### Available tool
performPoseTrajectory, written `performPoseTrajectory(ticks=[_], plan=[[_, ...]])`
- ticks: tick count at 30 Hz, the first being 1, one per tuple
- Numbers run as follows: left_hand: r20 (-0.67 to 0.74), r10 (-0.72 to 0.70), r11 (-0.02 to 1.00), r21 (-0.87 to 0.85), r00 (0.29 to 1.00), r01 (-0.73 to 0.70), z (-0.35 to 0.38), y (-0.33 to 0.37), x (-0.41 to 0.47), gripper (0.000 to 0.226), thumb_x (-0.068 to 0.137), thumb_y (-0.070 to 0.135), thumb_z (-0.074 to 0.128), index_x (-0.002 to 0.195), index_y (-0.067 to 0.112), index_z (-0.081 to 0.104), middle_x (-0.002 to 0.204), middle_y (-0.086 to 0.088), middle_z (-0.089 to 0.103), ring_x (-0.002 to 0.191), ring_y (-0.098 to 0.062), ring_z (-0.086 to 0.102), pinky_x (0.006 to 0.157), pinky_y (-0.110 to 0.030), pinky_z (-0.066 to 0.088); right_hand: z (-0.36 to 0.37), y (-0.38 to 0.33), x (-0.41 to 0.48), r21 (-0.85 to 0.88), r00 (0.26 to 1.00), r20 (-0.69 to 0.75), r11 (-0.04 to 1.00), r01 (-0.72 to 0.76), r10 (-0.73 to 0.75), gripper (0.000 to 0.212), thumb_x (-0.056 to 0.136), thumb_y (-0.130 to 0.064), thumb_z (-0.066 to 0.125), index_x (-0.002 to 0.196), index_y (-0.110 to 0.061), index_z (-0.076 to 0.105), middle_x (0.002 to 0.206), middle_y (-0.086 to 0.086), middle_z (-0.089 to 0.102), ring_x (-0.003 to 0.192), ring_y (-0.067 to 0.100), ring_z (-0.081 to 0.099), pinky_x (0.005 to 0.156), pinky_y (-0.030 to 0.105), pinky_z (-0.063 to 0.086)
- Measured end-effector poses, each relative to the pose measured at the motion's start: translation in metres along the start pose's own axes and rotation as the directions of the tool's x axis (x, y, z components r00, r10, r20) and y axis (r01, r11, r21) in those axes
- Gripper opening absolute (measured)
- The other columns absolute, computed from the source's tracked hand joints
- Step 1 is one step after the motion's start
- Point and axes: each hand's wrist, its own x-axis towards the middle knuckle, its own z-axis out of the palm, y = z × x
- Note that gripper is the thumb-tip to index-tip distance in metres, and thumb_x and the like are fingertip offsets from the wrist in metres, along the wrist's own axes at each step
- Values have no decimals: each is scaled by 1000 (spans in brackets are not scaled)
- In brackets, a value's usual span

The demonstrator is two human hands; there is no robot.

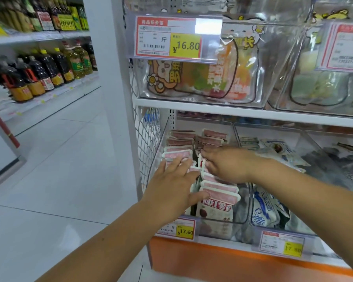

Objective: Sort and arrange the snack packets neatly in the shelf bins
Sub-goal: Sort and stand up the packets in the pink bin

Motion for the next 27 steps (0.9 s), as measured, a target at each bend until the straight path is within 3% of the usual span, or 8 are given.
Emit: performPoseTrajectory(ticks=[5,9,12,15,18,21,23,27], plan=[[13,-32,999,-4,999,32,1,3,4,69,90,71,22,149,35,25,162,5,-1,147,-16,-10,119,-47,-5,-8,3,10,-63,976,218,998,11,3,55,102,-39,29,152,-19,20,160,3,16,145,24,23,117,40,24],[-8,-29,999,-20,1000,29,5,1,4,73,88,74,21,150,36,20,162,5,-3,147,-16,-12,118,-48,-9,-17,14,10,74,996,88,997,9,-16,42,99,-45,37,136,-28,47,146,-1,45,126,21,48,108,43,37],[-25,-33,999,-24,999,32,8,-2,4,78,86,76,22,152,36,8,161,5,-11,146,-18,-19,118,-49,-8,-19,12,8,20,999,-17,999,42,-42,51,101,-47,31,150,-34,25,159,-9,13,148,16,11,120,44,5],[15,-60,998,-29,998,60,8,-4,5,88,83,81,21,153,31,0,160,4,-16,145,-19,-21,118,-49,-7,-5,6,17,-115,997,74,993,32,-24,55,100,-51,19,152,-39,5,160,-9,-10,148,14,-7,119,48,1],[80,-73,997,-22,994,75,7,-5,7,94,80,84,18,154,28,-1,160,3,-15,145,-19,-22,118,-50,-6,-3,15,23,-109,987,148,993,-43,59,56,96,-60,14,150,-44,8,161,-11,-2,148,14,3,117,50,0],[74,-74,997,-26,995,76,7,-4,8,96,79,85,18,153,28,1,160,3,-14,145,-20,-21,118,-51,-6,-8,19,22,-23,996,84,999,-36,38,57,95,-64,17,147,-43,24,161,-9,11,147,16,12,117,46,5],[52,-68,997,-42,996,70,8,-4,8,95,79,85,20,153,29,3,161,4,-13,145,-20,-21,118,-51,-6,-12,13,25,-4,1000,-4,1000,-24,24,57,96,-63,17,147,-40,27,161,-8,5,148,15,3,119,45,0],[52,-64,996,-58,997,67,6,-4,8,88,80,83,24,152,35,8,161,7,-13,145,-20,-21,118,-51,-7,-8,6,34,-89,1000,27,996,18,-15,60,96,-62,14,151,-37,17,162,-6,3,149,18,-1,118,48,1]])
